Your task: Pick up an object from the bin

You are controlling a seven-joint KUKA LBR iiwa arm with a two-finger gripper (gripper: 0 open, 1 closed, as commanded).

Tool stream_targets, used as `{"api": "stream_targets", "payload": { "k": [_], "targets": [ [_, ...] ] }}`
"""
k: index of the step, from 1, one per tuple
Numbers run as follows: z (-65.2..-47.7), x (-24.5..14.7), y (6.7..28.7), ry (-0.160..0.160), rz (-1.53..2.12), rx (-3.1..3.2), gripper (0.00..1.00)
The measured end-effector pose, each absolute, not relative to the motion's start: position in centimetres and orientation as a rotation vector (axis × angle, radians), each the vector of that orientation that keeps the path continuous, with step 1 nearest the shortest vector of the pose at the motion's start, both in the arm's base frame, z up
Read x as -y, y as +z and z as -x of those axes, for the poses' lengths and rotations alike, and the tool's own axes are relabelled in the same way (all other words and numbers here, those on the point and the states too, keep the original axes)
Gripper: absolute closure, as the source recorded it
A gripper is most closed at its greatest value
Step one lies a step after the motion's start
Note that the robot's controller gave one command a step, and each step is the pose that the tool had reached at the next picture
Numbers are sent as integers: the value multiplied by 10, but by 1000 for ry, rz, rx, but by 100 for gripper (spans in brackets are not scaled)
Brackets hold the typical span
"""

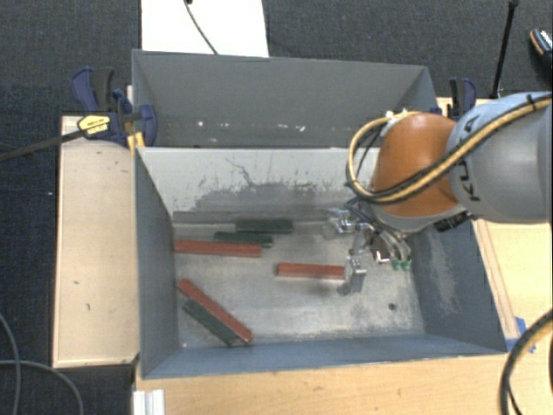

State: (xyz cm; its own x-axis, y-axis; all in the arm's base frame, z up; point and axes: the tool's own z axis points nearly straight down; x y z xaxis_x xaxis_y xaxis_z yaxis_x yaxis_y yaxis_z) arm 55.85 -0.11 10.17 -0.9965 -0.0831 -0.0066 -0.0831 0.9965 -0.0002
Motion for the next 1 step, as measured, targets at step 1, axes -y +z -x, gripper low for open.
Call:
{"api": "stream_targets", "payload": {
  "k": [1],
  "targets": [
    [-556, 7, 100, 0, 127, -3138, 0]
  ]
}}
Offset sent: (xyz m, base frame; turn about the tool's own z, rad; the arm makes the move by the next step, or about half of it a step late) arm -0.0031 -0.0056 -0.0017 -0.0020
